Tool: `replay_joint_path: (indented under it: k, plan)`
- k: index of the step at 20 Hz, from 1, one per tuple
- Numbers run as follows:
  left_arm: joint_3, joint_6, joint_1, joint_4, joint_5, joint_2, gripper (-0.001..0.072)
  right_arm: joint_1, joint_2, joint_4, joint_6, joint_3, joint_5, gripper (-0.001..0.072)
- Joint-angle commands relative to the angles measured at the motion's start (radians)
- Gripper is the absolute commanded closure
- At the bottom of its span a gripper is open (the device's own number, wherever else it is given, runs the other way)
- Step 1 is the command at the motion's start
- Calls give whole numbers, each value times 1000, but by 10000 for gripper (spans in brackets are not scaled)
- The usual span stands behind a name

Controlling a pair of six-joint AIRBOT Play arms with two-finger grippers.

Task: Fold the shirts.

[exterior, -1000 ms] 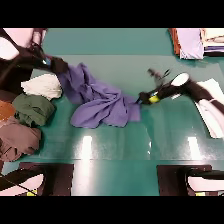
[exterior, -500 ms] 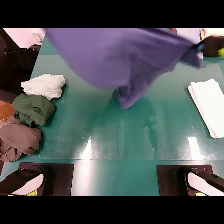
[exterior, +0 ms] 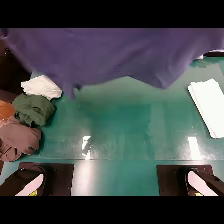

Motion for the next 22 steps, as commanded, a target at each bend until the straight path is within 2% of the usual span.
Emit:
replay_joint_path:
  k: [1, 3, 6, 12, 16, 19, 22]
  plan:
    - [19, 0, 1, -71, 16, 61, 686, -63, 23, -8, 1, 84, 10, 697]
    - [21, 0, 1, -123, -10, 69, 686, -82, 44, -8, 1, 33, 2, 698]
    - [-18, -11, 1, -70, -121, 21, 686, -80, 32, -5, 1, -81, 24, 698]
    - [-311, -58, 1, -29, -244, -236, 686, 49, -266, -10, 2, -183, 192, 698]
    - [-475, -58, 1, -29, -177, -471, 686, 103, -503, -11, 1, -263, 142, 697]
    - [-485, -51, 1, -31, -83, -638, 685, 116, -642, -26, 2, -277, 32, 697]
    - [-485, -52, 1, -35, 32, -713, 685, 119, -722, -26, 2, -276, -28, 697]
